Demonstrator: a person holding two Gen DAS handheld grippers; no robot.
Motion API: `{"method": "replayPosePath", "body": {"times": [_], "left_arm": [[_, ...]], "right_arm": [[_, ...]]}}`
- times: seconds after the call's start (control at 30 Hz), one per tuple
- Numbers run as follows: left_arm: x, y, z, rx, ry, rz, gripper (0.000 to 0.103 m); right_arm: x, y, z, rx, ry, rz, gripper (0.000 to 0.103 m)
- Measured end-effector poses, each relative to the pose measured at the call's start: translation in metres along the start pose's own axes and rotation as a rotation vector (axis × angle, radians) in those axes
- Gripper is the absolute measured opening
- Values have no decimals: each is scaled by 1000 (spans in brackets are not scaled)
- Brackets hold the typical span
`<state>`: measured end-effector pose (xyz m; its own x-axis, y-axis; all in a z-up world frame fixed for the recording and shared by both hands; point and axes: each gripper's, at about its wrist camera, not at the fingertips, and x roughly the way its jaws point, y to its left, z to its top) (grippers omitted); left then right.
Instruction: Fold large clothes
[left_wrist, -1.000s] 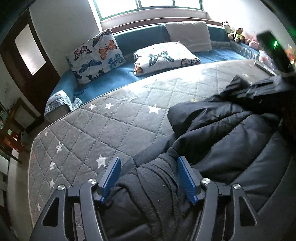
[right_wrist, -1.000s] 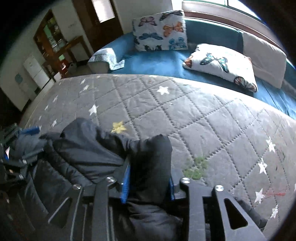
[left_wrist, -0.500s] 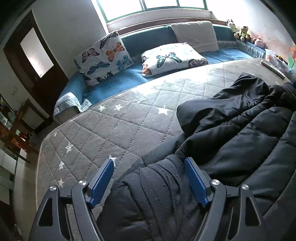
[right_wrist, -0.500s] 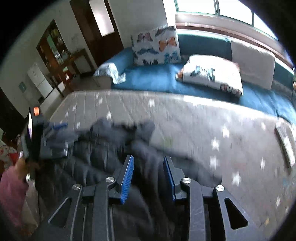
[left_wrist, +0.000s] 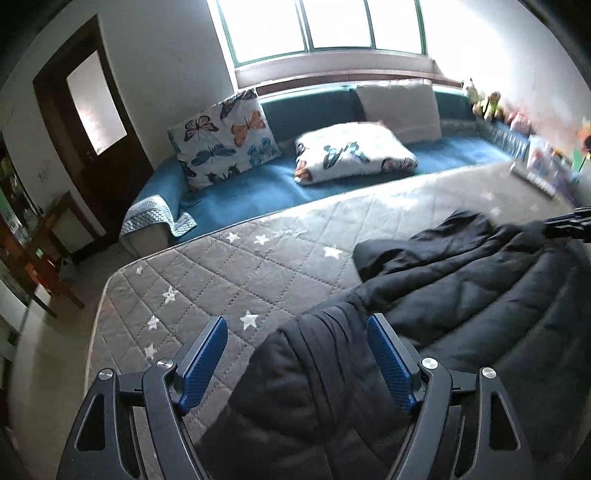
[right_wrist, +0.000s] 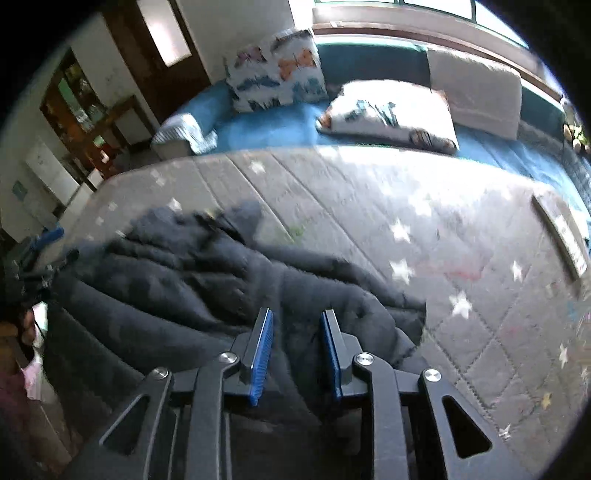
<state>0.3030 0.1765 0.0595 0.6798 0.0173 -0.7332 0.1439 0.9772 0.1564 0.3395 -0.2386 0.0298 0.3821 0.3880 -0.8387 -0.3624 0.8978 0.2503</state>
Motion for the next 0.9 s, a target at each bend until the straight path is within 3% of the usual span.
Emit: {"method": "replayPosePath", "body": {"times": [0.13, 0.27, 0.37, 0.47, 0.53, 0.6, 0.67, 0.8, 0.9], "left_arm": [[-39, 3, -10, -49, -25, -107, 79], [-57, -2, -26, -56, -16, -186, 71], [-51, -7, -38, -53, 21, -212, 70], [-32, -6, -50, -50, 72, -208, 69], [-20, -2, -57, -71, 88, -229, 69], [-12, 2, -60, -99, 91, -240, 69], [-1, 10, -63, -161, 114, -275, 69], [12, 18, -62, -205, 145, -290, 69], [10, 16, -58, -195, 155, -273, 69]], "right_arm": [[-6, 29, 11, -38, -8, 86, 28], [22, 59, 18, -94, 27, 108, 28], [59, 61, 17, -100, 93, 51, 28], [84, 45, 11, -45, 148, 65, 28], [87, 37, 12, -7, 153, 82, 20], [89, 30, 13, 11, 163, 65, 4], [93, 22, 12, 32, 171, 73, 1], [90, 21, 10, 51, 158, 90, 1], [70, 33, 8, 4, 127, 45, 7]]}}
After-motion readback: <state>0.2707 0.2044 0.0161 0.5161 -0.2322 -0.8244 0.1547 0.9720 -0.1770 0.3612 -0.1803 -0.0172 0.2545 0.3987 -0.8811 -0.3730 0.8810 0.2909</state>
